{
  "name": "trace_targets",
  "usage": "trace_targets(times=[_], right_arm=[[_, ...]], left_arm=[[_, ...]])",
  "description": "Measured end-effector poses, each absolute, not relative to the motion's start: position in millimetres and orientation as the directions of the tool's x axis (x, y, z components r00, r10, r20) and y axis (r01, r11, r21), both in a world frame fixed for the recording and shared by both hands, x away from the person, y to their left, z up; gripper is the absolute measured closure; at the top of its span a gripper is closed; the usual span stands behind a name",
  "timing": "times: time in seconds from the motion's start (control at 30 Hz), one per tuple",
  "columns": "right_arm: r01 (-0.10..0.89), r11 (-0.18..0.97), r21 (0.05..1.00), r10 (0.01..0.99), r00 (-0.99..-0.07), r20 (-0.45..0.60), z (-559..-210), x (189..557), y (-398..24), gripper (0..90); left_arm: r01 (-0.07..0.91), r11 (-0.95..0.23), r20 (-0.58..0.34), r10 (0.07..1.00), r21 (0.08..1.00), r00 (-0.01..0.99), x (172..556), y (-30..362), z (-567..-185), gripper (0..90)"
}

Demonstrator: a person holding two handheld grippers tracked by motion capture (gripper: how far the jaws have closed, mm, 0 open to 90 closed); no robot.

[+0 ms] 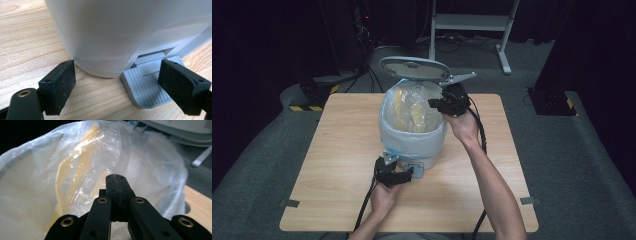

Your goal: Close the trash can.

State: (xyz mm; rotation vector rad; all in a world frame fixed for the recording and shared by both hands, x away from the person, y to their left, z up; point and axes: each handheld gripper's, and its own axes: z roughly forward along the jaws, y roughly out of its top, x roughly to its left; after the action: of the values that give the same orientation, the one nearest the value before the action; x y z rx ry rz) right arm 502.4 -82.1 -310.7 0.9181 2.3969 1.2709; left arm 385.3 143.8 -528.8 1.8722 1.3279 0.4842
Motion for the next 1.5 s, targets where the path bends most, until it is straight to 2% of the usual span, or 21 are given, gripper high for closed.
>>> trace_targets(times=[0.07, 0.17, 0.33, 1.0, 1.5], right_arm=[[0.423, 0.405, 0.811, 0.636, -0.767, 0.083, -310.7, 502.7, -83.0, 85.8], [0.441, 0.372, 0.817, 0.65, -0.752, 0.11, -310.4, 500.5, -87.6, 69.0], [0.433, 0.33, 0.839, 0.663, -0.739, 0.121, -308.0, 494.3, -96.1, 59.3], [0.373, 0.168, 0.912, 0.71, -0.687, 0.151, -313.2, 452.2, -151.2, 47.0], [0.392, 0.146, 0.909, 0.729, -0.663, 0.169, -352.1, 422.9, -178.7, 46.5]], left_arm=[[0.621, -0.155, -0.124, 0.915, 0.769, 0.383, 385.2, 143.8, -528.8, 14.8], [0.621, -0.156, -0.124, 0.915, 0.769, 0.383, 385.2, 143.8, -528.8, 14.8], [0.62, -0.155, -0.124, 0.915, 0.769, 0.383, 385.2, 143.7, -528.8, 14.8], [0.622, -0.154, -0.124, 0.916, 0.768, 0.381, 384.9, 142.2, -528.6, 15.2], [0.622, -0.153, -0.13, 0.914, 0.768, 0.384, 385.0, 139.8, -528.9, 15.2]])
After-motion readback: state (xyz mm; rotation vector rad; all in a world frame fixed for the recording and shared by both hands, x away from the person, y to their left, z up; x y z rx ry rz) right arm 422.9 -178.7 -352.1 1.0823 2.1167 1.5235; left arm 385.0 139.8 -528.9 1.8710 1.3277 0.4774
